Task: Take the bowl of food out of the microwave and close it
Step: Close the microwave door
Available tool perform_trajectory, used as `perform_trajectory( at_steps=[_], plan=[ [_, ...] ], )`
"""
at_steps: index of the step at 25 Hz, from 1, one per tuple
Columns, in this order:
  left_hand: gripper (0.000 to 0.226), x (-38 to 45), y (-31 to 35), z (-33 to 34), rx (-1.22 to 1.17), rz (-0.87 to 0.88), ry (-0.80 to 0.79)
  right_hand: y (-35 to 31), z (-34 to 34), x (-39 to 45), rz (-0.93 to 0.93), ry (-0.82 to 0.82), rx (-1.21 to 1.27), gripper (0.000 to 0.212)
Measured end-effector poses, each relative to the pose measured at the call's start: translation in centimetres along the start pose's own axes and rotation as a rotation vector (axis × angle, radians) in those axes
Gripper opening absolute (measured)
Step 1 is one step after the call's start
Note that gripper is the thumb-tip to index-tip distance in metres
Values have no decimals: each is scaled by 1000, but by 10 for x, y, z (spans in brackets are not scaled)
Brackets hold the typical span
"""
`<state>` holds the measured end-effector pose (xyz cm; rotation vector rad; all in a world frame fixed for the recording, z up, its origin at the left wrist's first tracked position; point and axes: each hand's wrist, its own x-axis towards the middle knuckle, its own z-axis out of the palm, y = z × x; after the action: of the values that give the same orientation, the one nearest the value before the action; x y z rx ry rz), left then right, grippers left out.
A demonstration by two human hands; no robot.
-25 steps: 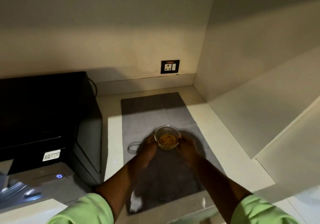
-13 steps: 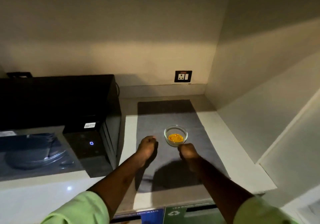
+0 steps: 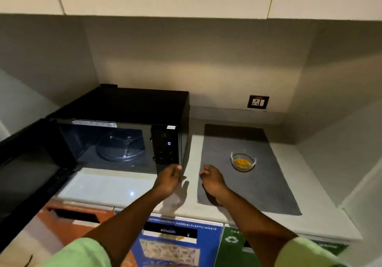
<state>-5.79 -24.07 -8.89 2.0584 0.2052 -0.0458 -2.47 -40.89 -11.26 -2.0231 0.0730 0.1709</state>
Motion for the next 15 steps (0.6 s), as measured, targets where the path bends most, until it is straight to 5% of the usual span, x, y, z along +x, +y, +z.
perform_trajectory(
  at_steps=[9,15],
  plan=[
    [44,-27,-42,-170,299,134,216,-121,88,-27,-414,-16,-193,45],
    [49,-38,-56,-300,515,237,344,-184,113,-9,-701,208,-465,39]
  ],
)
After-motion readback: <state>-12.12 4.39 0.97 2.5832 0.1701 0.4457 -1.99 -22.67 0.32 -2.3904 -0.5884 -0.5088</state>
